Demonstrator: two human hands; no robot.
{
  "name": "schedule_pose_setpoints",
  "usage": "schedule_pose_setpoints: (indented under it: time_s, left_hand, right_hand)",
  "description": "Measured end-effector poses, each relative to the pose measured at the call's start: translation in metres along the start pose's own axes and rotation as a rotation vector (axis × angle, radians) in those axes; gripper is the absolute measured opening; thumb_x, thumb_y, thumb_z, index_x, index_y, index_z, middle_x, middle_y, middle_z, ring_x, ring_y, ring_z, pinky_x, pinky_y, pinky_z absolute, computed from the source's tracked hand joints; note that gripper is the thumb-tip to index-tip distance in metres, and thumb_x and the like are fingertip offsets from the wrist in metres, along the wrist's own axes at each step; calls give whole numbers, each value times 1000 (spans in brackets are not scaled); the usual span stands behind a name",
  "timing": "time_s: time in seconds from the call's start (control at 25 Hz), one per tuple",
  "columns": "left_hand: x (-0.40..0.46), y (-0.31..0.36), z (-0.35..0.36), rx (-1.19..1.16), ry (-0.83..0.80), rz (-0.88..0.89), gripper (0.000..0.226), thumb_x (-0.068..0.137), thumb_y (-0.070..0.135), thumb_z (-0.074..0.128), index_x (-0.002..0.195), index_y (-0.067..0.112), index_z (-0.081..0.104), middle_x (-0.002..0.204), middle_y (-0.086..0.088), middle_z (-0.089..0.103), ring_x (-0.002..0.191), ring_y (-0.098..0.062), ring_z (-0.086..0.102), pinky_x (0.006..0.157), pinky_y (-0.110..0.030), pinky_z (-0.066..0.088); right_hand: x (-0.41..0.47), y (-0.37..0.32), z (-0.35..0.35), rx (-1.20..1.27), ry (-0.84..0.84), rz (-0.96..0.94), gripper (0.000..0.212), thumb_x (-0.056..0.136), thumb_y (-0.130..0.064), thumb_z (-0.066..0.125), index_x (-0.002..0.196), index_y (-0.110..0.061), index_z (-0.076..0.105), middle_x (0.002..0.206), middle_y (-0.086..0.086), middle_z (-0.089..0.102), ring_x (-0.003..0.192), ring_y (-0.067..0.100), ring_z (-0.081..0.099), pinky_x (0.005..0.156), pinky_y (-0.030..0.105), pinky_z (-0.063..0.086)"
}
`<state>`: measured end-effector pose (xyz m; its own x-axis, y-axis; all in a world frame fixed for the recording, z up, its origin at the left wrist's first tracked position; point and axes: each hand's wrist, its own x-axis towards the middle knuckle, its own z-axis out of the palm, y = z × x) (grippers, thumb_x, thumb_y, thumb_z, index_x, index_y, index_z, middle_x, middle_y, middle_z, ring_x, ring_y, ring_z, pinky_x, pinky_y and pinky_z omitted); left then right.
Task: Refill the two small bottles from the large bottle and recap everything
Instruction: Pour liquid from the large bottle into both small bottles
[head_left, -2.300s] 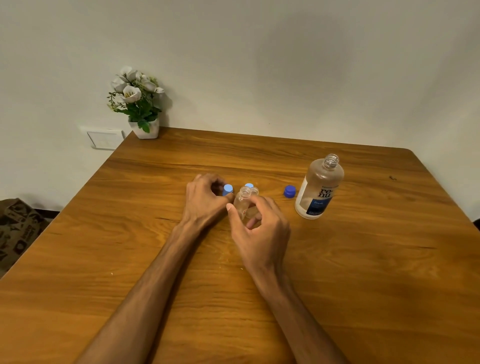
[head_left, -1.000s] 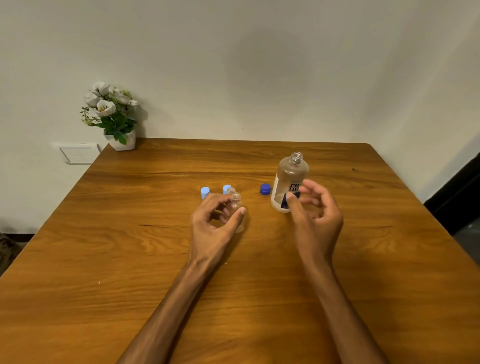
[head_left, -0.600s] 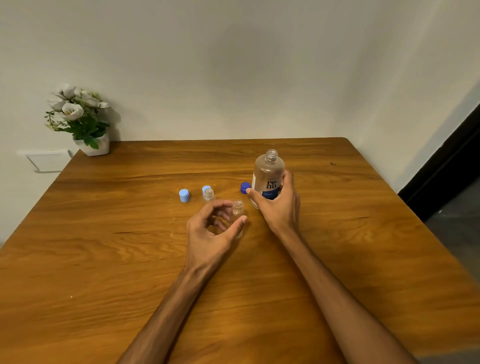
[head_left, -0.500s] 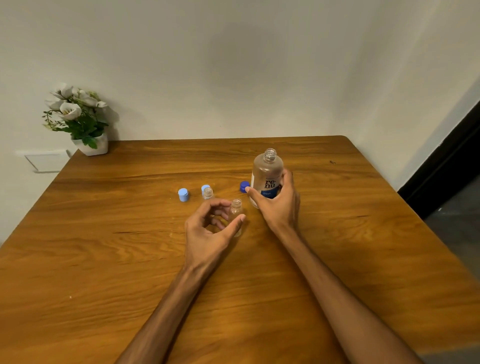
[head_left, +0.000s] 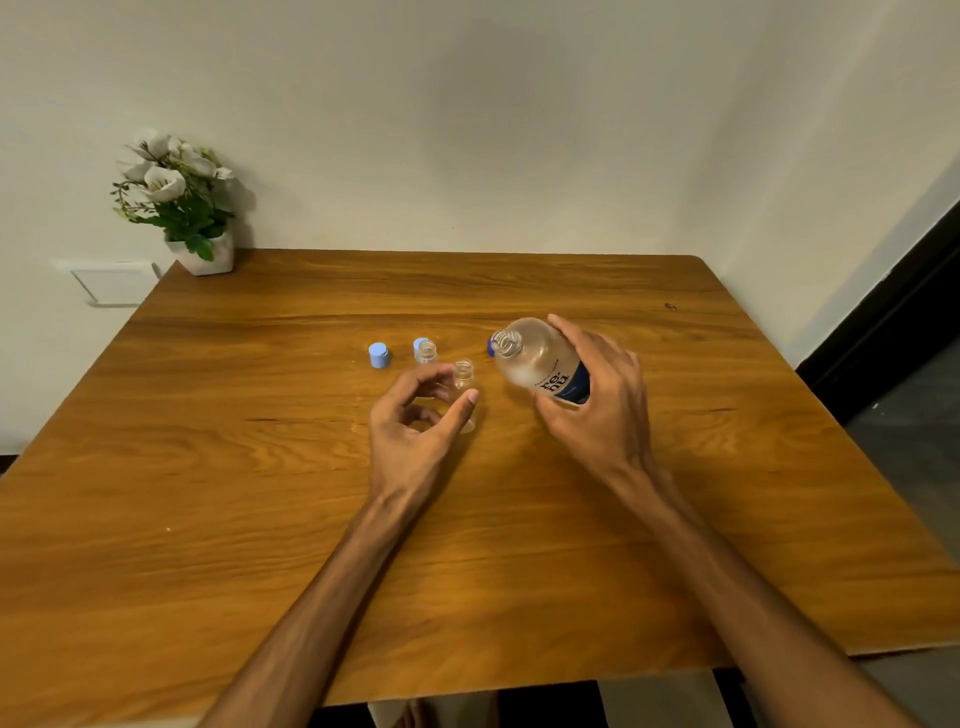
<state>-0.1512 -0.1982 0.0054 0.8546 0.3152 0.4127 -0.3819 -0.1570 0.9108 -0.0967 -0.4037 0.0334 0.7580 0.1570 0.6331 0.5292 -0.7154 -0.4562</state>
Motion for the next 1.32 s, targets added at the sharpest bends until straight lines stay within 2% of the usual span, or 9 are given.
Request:
schedule_pose_setpoints:
  time_s: [0.08, 0.16, 0.36, 0.64, 0.8, 0.92, 1.04, 1.2, 1.32]
  left_hand:
    - [-5, 2, -1, 0, 8, 10, 34, 85, 22, 83, 117, 17, 72, 106, -5, 74, 90, -28, 70, 71, -51, 60]
    - [-10, 5, 0, -4, 13, 24, 34, 85, 18, 83, 118, 15, 73, 106, -8, 74, 90, -30, 69, 76, -48, 60]
    - [-15, 6, -1, 35, 21, 77, 35, 85, 15, 85, 118, 17, 74, 106, -5, 74, 94, -24, 69, 81, -43, 60]
    - [-17, 10, -3, 44, 39, 122, 34, 85, 13, 85, 116, 23, 73, 103, -2, 74, 88, -15, 66, 77, -33, 56]
    - [-16, 7, -5, 44, 24, 147, 34, 86, 21, 84, 117, 17, 73, 104, -1, 72, 88, -23, 66, 75, -31, 56]
    - [-15, 3, -5, 46, 25, 134, 34, 85, 14, 86, 117, 10, 74, 105, -6, 73, 87, -27, 67, 74, -31, 57]
    - [-15, 2, -6, 49, 37, 125, 35, 86, 12, 85, 118, 7, 74, 107, -8, 73, 88, -28, 67, 74, -26, 56]
    - [-14, 1, -8, 42, 43, 120, 34, 86, 14, 85, 118, 9, 74, 108, -7, 73, 88, -28, 67, 74, -32, 57]
    - [-14, 2, -7, 41, 44, 116, 35, 86, 14, 85, 119, 10, 74, 109, -6, 73, 88, -27, 67, 74, -31, 58]
  right_hand:
    - [-2, -2, -8, -58, -39, -35, 85, 68, -21, 86, 146, -14, 52, 132, 6, 67, 121, 19, 58, 106, 39, 39]
    - [-3, -4, -13, -89, -65, -57, 84, 66, -19, 84, 143, -15, 53, 129, 5, 67, 117, 17, 58, 106, 39, 41]
    - [-1, -6, -20, -122, -88, -116, 76, 65, -18, 81, 138, -13, 58, 125, 4, 69, 115, 16, 59, 105, 35, 37]
    - [12, -8, -28, -209, -98, -181, 75, 67, -18, 80, 139, -12, 59, 128, 8, 69, 120, 22, 61, 110, 34, 33]
    - [23, -12, -32, -260, -117, -253, 73, 69, -16, 80, 138, -11, 59, 131, 10, 68, 123, 25, 61, 111, 38, 34]
    - [28, -14, -33, -287, -126, -306, 73, 69, -15, 79, 138, -11, 59, 133, 11, 67, 125, 26, 60, 111, 45, 39]
    - [32, -13, -34, -304, -119, -328, 73, 68, -12, 80, 138, -11, 59, 134, 11, 66, 125, 27, 60, 112, 45, 39]
    - [34, -13, -34, -314, -120, -341, 72, 69, -11, 79, 138, -10, 59, 134, 12, 66, 126, 28, 59, 112, 45, 38]
    - [34, -14, -34, -315, -121, -348, 71, 70, -12, 78, 138, -10, 59, 134, 12, 66, 126, 27, 59, 113, 44, 37]
